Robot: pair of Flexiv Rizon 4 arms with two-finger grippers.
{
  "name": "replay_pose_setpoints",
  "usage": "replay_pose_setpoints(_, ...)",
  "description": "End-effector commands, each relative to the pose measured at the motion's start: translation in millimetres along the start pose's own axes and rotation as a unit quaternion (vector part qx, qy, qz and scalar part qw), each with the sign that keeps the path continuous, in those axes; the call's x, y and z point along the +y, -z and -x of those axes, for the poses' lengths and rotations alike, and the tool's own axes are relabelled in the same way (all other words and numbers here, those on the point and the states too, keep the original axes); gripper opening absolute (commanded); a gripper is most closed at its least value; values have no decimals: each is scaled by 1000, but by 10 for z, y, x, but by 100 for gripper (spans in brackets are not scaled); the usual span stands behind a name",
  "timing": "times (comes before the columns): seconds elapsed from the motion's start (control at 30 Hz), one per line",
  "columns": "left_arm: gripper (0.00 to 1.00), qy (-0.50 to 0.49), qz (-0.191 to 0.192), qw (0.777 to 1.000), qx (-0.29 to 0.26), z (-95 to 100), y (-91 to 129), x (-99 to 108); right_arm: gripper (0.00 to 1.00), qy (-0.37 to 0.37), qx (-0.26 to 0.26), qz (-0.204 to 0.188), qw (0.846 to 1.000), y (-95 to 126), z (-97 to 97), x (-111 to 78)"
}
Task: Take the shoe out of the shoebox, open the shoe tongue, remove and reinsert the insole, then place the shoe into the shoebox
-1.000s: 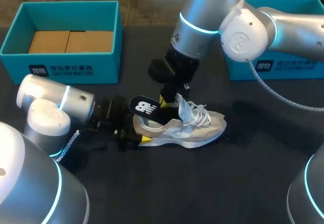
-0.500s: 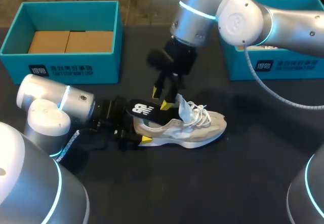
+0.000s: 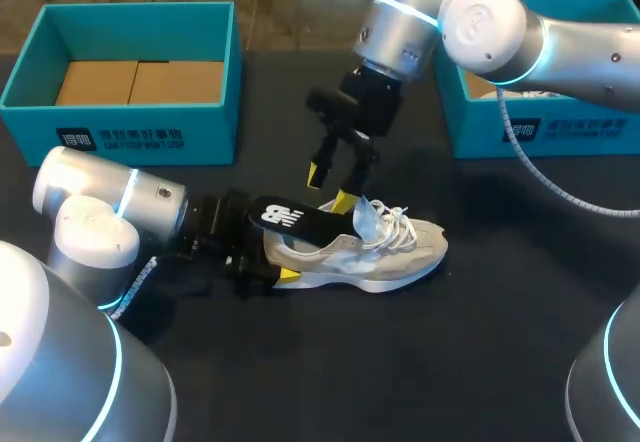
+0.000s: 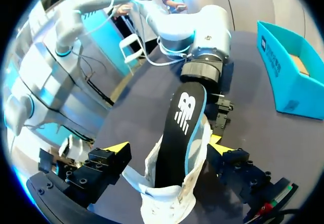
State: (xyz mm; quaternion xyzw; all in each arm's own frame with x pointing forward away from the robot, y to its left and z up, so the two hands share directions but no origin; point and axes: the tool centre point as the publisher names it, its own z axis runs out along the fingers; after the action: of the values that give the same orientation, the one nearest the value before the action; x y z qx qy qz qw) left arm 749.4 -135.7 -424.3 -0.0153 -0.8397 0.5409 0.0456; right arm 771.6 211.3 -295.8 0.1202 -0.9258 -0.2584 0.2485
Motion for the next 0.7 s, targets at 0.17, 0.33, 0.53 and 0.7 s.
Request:
replay_pose_setpoints(0.17,0,0,2,1000,1,11,-17,47,100,-16,34,-7,999,-96,85,146)
replay_pose_setpoints(0.33,0,0,2,1000,1,11,-17,47,100,-31,69,-25,997,-155,111,123)
replay_pose_setpoints(0.53,0,0,2,1000,1,11,-17,47,100,-42,96,-38,994,-143,75,55)
replay_pose_setpoints(0.7,0,0,2,1000,1,11,-17,47,100,-48,124,-41,990,-188,39,14)
